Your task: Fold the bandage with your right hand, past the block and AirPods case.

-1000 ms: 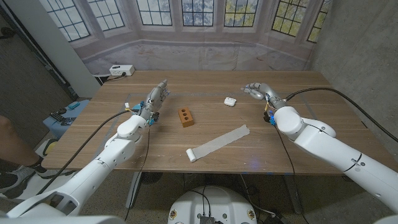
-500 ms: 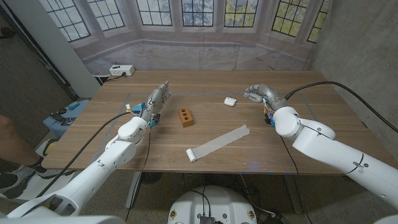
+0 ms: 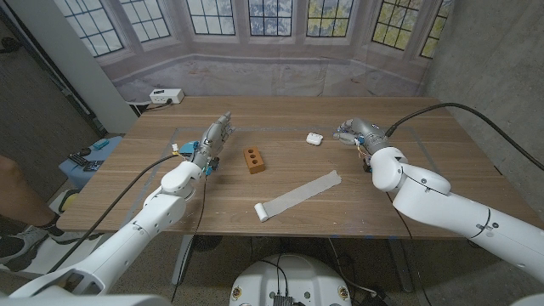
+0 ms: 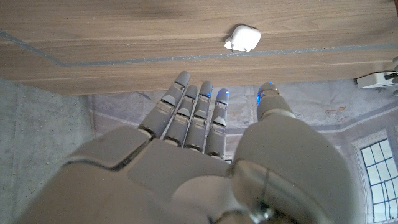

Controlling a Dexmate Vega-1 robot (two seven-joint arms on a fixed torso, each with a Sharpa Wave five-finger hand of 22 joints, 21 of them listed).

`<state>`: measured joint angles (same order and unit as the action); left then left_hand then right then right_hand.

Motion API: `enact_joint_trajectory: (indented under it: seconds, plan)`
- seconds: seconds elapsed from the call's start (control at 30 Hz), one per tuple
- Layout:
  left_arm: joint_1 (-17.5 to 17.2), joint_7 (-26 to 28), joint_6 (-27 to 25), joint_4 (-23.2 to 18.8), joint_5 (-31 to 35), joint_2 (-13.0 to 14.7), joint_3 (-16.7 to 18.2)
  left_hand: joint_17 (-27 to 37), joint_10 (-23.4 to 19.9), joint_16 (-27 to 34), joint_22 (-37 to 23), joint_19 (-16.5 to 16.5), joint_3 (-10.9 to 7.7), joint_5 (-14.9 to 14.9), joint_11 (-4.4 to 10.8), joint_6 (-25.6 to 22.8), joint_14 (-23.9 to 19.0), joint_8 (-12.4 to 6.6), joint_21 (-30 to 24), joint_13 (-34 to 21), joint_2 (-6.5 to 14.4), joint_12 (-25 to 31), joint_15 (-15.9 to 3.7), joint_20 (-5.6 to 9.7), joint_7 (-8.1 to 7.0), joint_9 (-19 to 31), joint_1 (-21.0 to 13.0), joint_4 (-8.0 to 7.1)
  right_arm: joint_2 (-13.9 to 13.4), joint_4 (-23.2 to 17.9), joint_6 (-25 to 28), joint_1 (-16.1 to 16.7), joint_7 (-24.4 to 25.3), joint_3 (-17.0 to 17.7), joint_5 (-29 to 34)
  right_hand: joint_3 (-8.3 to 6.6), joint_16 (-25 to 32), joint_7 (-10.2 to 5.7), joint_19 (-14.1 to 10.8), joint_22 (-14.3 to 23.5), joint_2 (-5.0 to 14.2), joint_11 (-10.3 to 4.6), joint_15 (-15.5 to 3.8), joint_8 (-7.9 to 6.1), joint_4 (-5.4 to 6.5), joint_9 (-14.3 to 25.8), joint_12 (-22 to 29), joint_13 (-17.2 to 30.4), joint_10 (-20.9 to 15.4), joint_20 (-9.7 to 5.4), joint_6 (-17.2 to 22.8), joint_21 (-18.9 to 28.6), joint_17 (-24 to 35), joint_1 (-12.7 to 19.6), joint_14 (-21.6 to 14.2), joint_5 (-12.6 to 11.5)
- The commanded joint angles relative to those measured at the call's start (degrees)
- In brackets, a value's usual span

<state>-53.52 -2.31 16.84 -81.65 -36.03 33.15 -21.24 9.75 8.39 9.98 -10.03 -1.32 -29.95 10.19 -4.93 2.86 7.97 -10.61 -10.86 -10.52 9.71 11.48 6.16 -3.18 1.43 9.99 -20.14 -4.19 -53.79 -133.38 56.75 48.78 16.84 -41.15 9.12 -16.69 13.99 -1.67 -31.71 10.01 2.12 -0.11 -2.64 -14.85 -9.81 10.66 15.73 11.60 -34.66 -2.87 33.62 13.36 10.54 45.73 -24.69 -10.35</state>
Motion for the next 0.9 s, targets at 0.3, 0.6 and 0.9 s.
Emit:
enact_joint_trajectory:
  seconds: [0.3, 0.6, 0.9]
  plan:
    - [-3.47, 2.02, 0.26, -3.87, -0.23, 1.06, 0.97, 0.23, -0.41, 0.37, -0.05, 0.08, -0.24, -0.13, -0.21, -0.63, 0.05, -0.22, -0.29, -0.21, -0.26, 0.32, 0.50, -0.61, -0.04, 0.18, 0.54, 0.23, -2.02, -2.05, 7.46, -3.92, -5.25, -9.04, 10.11, -0.16, 0.79, -0.50, -1.49, 0.31, -0.44, -0.81, -4.45, -0.72, -0.12, 0.19, 0.86, 0.23, -3.55, -0.55, 3.67, 0.34, 0.38, 2.32, -2.62, 0.09]
    - [-4.55, 2.46, 0.45, -4.98, 0.15, 1.43, 1.00, 0.24, -0.57, 0.39, -0.06, 0.06, -0.28, -0.12, -0.45, -0.86, -0.03, -0.23, -0.32, -0.22, -0.26, 0.37, 0.66, -0.65, 0.03, 0.18, 0.69, 0.20, -1.43, -1.66, 8.87, -3.36, -6.10, -11.00, 12.59, -0.12, 0.99, -0.47, -1.77, 0.31, -0.80, -1.30, -4.88, -0.81, -0.20, 0.16, 1.03, 0.17, -5.32, -0.92, 5.14, 0.25, 0.43, 3.66, -3.66, 0.01]
    - [-5.23, 2.97, 0.61, -6.11, 0.51, 1.97, 1.35, 0.25, -0.64, 0.39, -0.06, 0.08, -0.36, -0.12, -0.48, -0.94, -0.05, -0.17, -0.33, -0.23, -0.25, 0.38, 0.87, -0.74, -0.03, 0.18, 0.85, 0.17, 0.20, 0.74, 8.65, -3.48, -6.36, -12.87, 14.79, -0.36, 1.21, -0.91, -1.89, 0.32, -0.93, -2.01, -5.77, -0.76, -0.41, 0.15, 0.98, 0.13, -6.44, -1.20, 6.16, 0.12, 0.47, 5.47, -4.73, -0.11]
